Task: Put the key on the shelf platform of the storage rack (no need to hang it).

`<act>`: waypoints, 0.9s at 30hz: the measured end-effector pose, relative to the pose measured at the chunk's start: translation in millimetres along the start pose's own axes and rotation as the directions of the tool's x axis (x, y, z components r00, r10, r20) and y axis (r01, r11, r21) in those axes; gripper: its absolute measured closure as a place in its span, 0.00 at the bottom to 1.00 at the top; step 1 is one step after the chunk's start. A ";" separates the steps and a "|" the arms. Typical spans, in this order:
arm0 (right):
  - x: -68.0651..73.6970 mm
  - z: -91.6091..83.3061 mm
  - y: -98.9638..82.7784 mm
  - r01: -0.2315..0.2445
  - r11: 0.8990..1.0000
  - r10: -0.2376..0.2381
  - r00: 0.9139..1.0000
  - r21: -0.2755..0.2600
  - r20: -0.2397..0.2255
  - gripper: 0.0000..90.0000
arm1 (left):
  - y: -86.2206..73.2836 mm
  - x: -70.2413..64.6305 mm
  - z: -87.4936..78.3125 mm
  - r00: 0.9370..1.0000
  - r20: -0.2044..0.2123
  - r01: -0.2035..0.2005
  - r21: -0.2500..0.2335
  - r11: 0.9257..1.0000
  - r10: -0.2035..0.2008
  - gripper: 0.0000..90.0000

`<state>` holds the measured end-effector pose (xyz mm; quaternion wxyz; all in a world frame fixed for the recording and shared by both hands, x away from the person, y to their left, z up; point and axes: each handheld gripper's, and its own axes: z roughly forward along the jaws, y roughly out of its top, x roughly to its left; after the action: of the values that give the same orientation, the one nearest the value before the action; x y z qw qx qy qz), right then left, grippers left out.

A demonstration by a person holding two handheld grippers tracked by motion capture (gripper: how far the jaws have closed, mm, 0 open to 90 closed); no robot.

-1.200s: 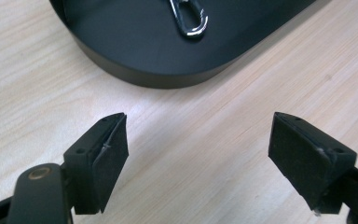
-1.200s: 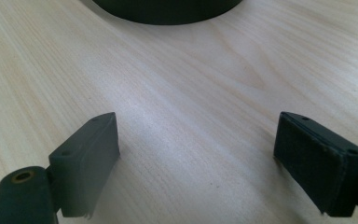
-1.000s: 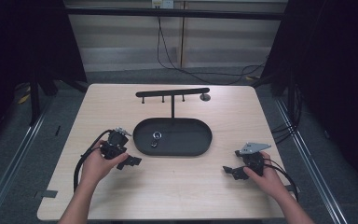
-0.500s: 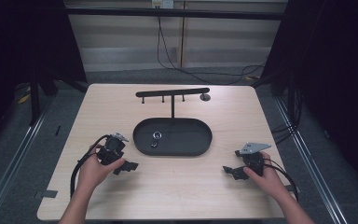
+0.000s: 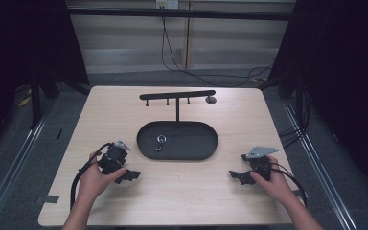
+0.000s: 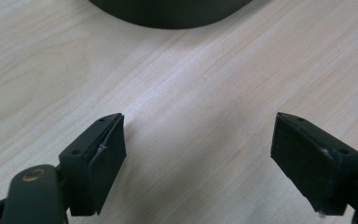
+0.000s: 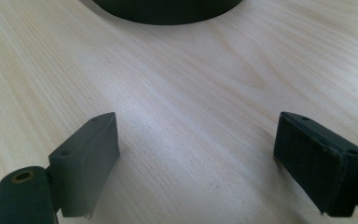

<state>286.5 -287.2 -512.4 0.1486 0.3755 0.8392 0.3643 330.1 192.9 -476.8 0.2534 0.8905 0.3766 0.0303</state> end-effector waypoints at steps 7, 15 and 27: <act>0.0 0.1 0.0 0.000 1.000 0.000 1.000 -0.001 -0.001 0.15 | -5.1 -1.3 1.6 0.999 -0.011 -0.036 0.008 0.999 0.036 0.20; 0.0 0.0 0.0 0.000 1.000 0.000 1.000 -0.001 -0.001 0.15 | -11.1 -5.9 5.2 0.996 -0.037 -0.078 -0.010 0.997 0.077 0.17; 0.0 0.1 0.0 0.000 1.000 0.000 1.000 -0.001 -0.002 0.15 | -19.7 -10.3 7.6 0.990 -0.064 -0.127 -0.058 0.990 0.123 0.13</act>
<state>286.5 -287.2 -512.4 0.1481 0.3753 0.8390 0.3652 311.7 194.2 -491.3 0.2667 0.9028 0.3266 0.0847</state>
